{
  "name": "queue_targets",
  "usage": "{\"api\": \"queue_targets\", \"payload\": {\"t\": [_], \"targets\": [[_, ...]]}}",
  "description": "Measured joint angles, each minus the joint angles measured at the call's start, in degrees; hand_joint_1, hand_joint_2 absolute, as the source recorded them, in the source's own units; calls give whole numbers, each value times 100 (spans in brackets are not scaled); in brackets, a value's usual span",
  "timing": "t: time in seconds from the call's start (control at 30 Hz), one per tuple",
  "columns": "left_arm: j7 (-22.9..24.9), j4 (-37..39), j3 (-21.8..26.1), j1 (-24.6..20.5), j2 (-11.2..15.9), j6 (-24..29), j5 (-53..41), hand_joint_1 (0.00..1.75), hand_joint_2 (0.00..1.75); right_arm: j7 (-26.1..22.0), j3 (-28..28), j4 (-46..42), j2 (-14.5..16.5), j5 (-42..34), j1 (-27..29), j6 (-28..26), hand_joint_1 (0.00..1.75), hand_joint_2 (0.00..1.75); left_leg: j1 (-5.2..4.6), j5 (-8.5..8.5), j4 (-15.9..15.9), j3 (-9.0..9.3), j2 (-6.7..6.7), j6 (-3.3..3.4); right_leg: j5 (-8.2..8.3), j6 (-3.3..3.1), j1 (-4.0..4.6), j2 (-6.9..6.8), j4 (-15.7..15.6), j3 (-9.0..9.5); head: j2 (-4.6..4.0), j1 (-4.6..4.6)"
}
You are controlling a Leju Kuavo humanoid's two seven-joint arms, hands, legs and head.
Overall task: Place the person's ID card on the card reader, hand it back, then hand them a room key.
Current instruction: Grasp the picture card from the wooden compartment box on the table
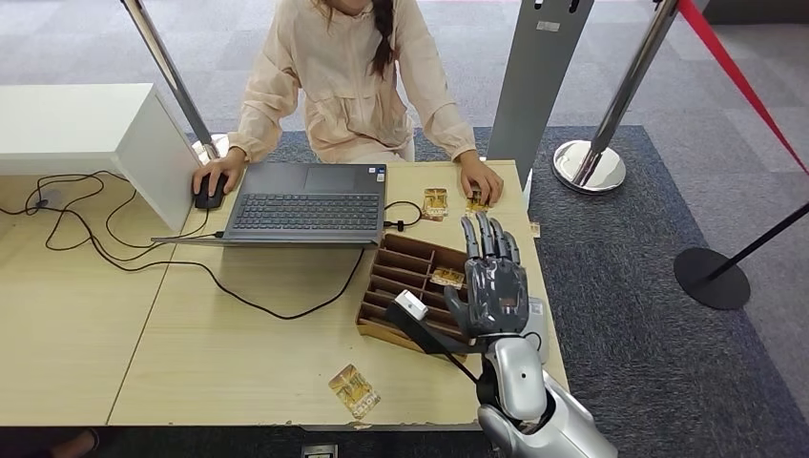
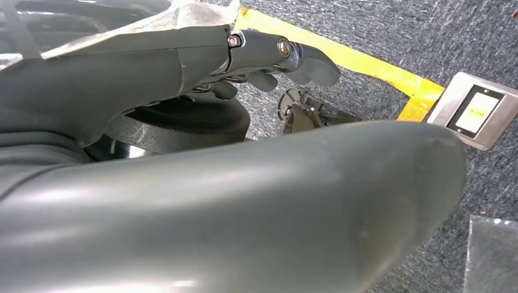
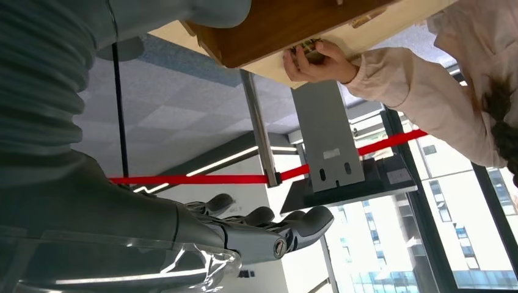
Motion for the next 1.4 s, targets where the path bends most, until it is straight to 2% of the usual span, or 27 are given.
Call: {"api": "queue_targets", "payload": {"t": [0.07,0.13,0.2,0.4,0.53,0.77,1.17,1.3,1.4], "targets": [[-14,0,3,-2,-2,-1,3,0,0,1,16,142,34,-81,-48,21,79,175,0,0,0,-1,0,0,0,0,0,0,0,0,0,0],[-30,0,14,-3,-5,-1,10,0,0,3,31,306,68,-140,-100,34,112,175,0,0,0,-1,-1,0,0,0,0,0,0,-1,0,0],[-48,0,30,-3,-8,-1,21,0,0,11,44,467,98,-176,-148,33,126,175,0,0,0,-2,-2,0,0,0,0,0,0,-1,0,0],[-77,0,50,-4,-11,-6,51,0,0,17,81,802,175,-224,-223,32,101,175,-1,0,0,-2,-4,0,0,0,-1,-2,0,-2,0,-1],[-111,0,63,-3,-11,-10,91,0,0,15,105,950,221,-255,-258,23,92,175,-1,0,0,-2,-4,0,0,0,-1,-2,0,-2,0,0],[-176,0,90,-5,-22,-15,160,0,0,15,152,1121,290,-276,-326,-7,84,175,-1,0,0,-1,-4,0,0,0,-1,-2,0,-1,0,0],[-280,0,118,-12,-31,-25,262,0,0,15,210,1215,393,-268,-377,-15,87,175,-1,1,1,-1,-4,1,0,0,-1,-2,0,0,0,-1],[-303,0,137,-13,-38,-27,286,0,0,15,243,1235,403,-258,-391,-20,82,175,-1,1,0,-1,-4,1,0,0,-1,-2,0,0,0,-1],[-308,1,153,-12,-39,-62,274,0,0,16,267,1242,414,-215,-393,-39,70,175,-2,1,0,0,-4,1,0,0,-2,-2,0,0,0,-1]]}}
